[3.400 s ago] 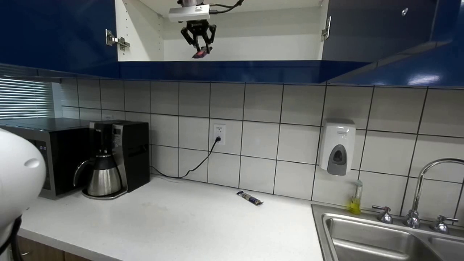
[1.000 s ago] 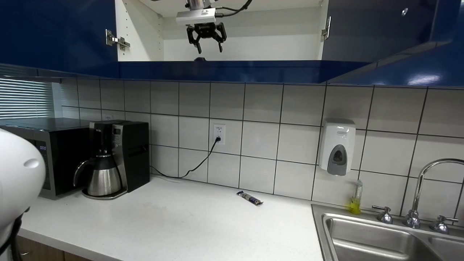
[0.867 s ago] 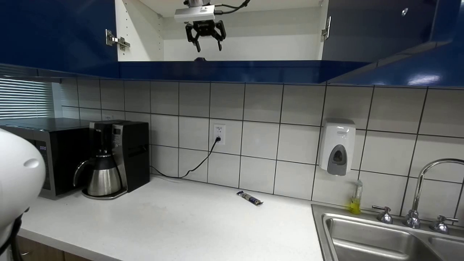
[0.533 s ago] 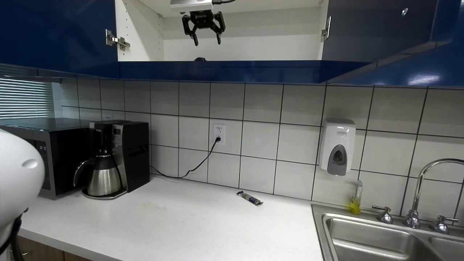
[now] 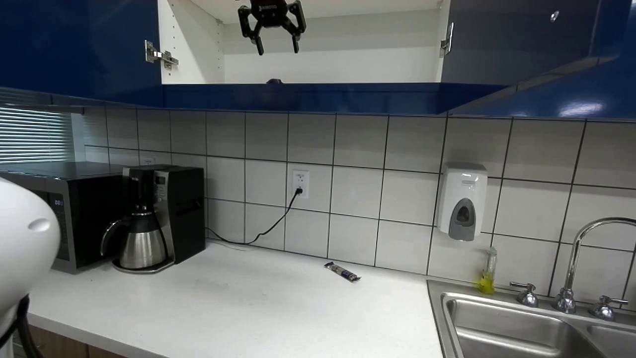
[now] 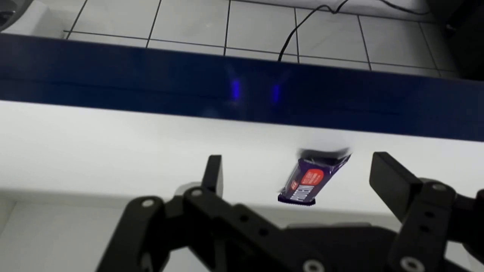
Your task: Put the candy bar into the cupboard
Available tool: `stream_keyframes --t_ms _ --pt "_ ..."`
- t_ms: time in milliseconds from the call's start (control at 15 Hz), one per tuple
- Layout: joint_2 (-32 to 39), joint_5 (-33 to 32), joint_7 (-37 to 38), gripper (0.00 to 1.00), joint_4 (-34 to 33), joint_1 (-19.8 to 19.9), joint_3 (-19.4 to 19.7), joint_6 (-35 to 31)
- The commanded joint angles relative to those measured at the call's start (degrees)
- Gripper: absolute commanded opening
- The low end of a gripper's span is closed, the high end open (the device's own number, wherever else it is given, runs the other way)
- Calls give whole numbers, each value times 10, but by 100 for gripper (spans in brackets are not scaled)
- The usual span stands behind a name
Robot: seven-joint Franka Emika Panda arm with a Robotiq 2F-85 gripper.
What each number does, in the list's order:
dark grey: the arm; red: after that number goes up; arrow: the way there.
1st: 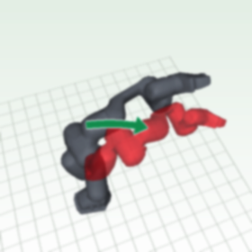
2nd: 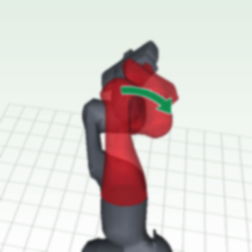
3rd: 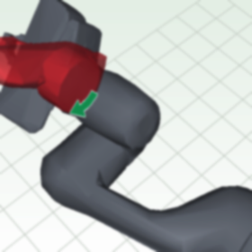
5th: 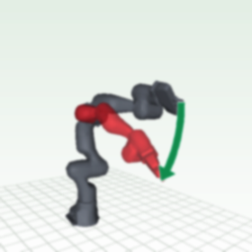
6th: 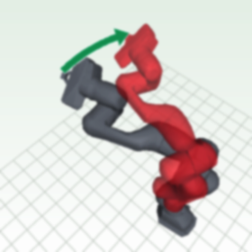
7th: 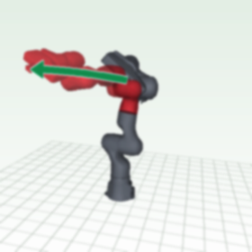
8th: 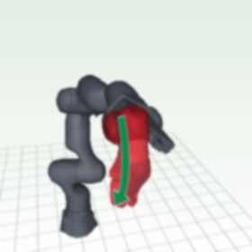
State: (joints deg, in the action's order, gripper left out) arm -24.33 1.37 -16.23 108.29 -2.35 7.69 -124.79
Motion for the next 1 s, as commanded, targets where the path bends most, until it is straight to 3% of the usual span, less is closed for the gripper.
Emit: stream_keyframes --t_ms 0,933 --pt "-73 8 -35 100 78 3 9 27" --pt "-202 -29 -40 100 298 10 16 93"
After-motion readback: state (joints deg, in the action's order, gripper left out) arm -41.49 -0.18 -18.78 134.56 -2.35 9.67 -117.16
